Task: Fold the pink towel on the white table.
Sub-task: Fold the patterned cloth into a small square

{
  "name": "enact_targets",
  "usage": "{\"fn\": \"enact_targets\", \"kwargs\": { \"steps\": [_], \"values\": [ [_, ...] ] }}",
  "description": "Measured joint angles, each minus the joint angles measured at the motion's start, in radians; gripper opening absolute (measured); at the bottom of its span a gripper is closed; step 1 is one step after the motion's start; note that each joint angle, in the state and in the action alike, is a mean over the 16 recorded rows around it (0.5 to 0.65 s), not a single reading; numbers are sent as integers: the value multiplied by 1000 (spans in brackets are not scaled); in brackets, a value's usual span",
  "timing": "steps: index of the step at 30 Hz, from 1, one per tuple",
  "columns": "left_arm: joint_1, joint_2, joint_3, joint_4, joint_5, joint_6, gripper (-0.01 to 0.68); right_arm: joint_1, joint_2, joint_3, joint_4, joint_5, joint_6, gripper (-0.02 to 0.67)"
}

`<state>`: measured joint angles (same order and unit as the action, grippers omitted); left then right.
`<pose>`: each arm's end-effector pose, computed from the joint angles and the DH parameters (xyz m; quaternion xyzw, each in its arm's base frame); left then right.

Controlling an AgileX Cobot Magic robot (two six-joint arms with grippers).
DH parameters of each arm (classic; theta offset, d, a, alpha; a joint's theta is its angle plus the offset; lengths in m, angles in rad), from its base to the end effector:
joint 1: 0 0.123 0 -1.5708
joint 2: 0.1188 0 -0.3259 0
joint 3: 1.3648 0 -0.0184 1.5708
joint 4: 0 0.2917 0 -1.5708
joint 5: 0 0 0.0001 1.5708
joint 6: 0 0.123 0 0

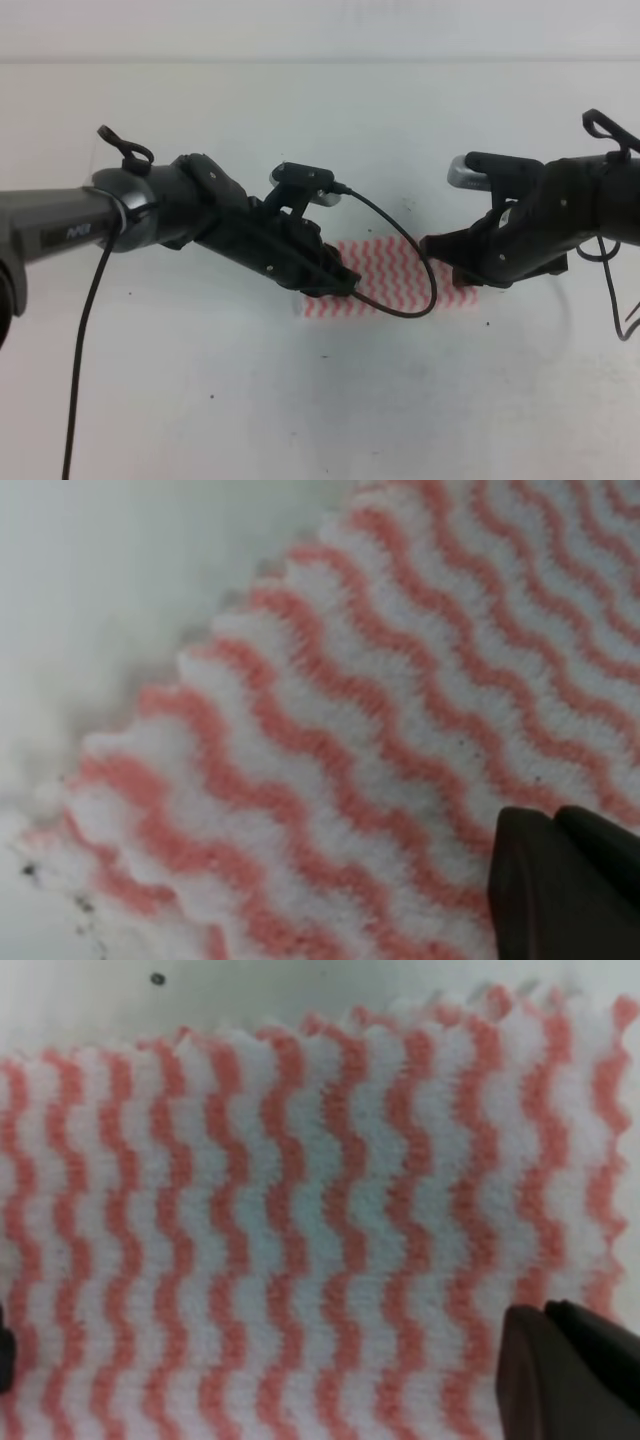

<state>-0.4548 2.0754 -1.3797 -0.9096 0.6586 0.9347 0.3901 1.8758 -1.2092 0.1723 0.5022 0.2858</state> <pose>0.4171 -0.2702 0.1424 0.3359 0.8760 -0.2769 0.2076 0.4090 0.1791 0.1679 0.0127 0.9686 0.1351 0.2082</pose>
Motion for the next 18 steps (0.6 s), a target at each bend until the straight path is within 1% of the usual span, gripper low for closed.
{"fn": "enact_targets", "kwargs": {
  "steps": [9, 18],
  "values": [
    [0, -29, 0, -2, -23, 0, -4, 0, 5, 0, 1, 4, 0, -18],
    [0, -90, 6, 1, 29, -33, -4, 0, -36, 0, 1, 30, 1, -18]
  ]
}}
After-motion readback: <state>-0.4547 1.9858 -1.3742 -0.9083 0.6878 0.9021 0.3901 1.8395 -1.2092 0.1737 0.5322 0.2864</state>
